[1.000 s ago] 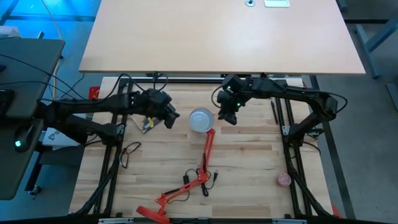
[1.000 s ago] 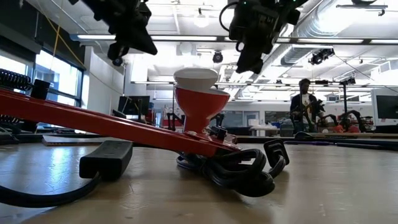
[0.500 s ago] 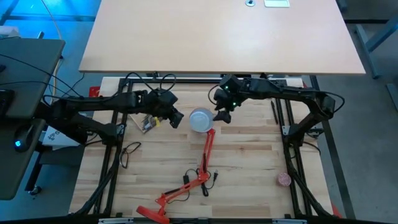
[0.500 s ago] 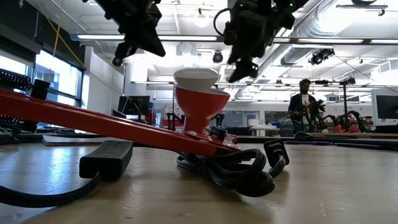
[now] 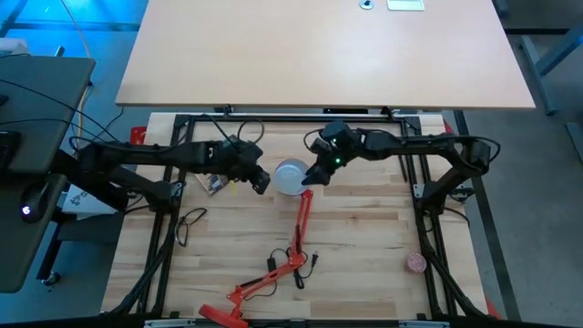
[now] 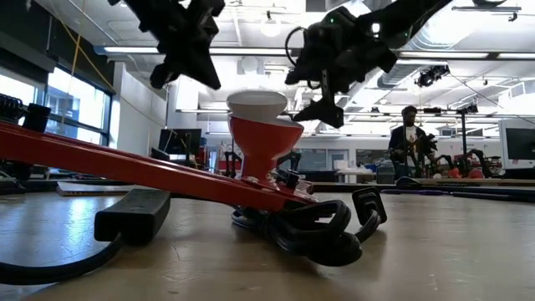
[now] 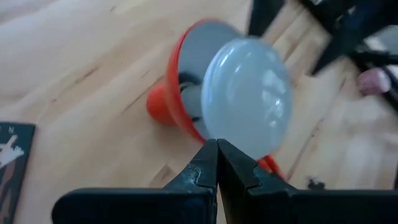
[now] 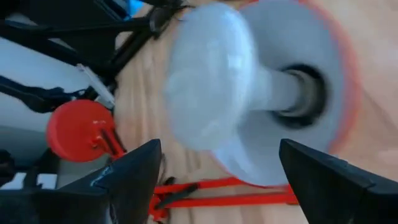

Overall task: Screw lightbulb
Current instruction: Remove the lightbulb from the red lamp

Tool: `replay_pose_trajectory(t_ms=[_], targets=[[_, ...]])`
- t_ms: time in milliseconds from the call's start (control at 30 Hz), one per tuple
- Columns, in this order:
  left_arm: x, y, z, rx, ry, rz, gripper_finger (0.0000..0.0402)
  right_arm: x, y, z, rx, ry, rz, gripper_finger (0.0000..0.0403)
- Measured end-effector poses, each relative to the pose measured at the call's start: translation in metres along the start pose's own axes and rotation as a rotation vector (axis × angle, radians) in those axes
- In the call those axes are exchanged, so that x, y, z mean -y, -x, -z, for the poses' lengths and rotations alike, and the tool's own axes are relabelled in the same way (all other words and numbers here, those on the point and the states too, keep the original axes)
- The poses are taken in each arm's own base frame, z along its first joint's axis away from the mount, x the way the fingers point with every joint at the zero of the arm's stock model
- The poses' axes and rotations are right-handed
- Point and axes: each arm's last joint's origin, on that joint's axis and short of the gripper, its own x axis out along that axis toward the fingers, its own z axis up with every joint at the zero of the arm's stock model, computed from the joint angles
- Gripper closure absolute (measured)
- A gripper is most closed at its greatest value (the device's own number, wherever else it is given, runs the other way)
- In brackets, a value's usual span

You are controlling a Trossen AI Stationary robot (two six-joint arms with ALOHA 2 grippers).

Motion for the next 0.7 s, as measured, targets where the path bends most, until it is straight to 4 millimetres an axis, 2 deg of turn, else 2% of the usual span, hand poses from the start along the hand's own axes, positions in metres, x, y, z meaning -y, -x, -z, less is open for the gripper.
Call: replay_pose_trajectory(t_ms=[100,300,433,700], targets=[[0.001,-0.009,0.004,-0.025,-0.004,-0.016,0.0401,-0.009,-0.003,-0.002,0.018,0.007,-0.013,0.0080],[0.004,-0.028,0.004,-0.030,-0.008,-0.015,0.0401,-0.028,0.008,-0.011,0.101,0.043,0.047,0.0080],[0.006,-0.039,0.004,-0.033,-0.014,-0.001,0.0401,-0.024,0.003,0.000,0.065,0.005,0.147,0.0080],[0.006,-0.056,0.008,-0.066,-0.017,-0.012,0.0401,-0.024,-0.005,0.007,0.045,-0.046,0.148,0.0080]])
